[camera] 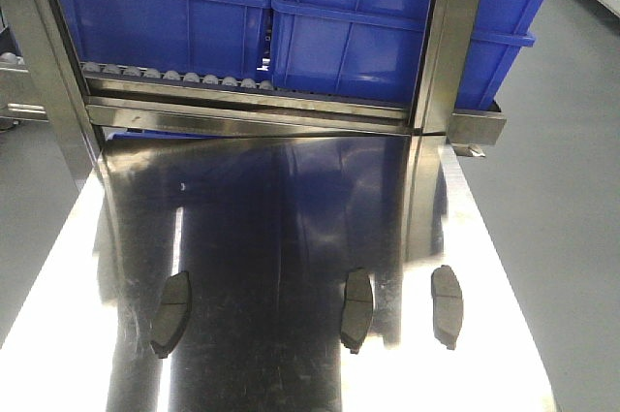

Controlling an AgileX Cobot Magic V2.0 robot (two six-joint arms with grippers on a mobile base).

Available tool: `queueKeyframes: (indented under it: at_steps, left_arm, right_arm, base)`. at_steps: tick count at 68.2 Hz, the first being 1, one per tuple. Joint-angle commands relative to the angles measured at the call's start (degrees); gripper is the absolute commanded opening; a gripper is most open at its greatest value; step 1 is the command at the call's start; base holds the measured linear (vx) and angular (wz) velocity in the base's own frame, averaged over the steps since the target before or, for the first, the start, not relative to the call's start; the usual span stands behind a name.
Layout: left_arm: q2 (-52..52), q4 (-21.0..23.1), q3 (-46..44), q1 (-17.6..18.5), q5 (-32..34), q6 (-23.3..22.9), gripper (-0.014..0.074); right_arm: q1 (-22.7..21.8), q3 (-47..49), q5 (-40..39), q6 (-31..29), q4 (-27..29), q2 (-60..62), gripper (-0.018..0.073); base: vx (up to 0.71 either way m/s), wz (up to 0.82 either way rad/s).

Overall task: Move and align brake pads A on conveyor
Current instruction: 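Lift the grasped brake pad off the table with the left gripper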

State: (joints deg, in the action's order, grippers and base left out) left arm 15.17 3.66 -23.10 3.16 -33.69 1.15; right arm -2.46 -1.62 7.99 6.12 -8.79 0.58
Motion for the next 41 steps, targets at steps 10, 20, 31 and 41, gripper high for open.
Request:
queueKeyframes:
  at_steps: [10, 20, 31, 41]
  left_arm:
    - [0.51, 0.58, -1.68, 0.23, 5.65, -0.12, -0.0006]
    - [0.51, 0.58, -1.68, 0.23, 5.65, -0.12, -0.0006]
    - [0.51, 0.58, -1.68, 0.23, 5.65, -0.12, -0.0006]
    - [0.51, 0.58, -1.68, 0.23, 5.65, -0.12, -0.0006]
  right_arm:
    - [-0.02, -0.58, -7.51, -0.06, -0.62, 0.74, -0.0011]
    - [-0.02, 0.18, -17.64, -0.06, -0.63, 0.74, -0.0011]
    - [-0.02, 6.72, -18.49, -0.06, -0.68, -1.28, -0.0011]
    - [-0.02, 13.8, -14.77, -0.06, -1.48, -9.39, -0.0011]
  base:
    - [0.0, 0.0]
    - [0.0, 0.0]
    - [0.0, 0.0]
    - [0.0, 0.0]
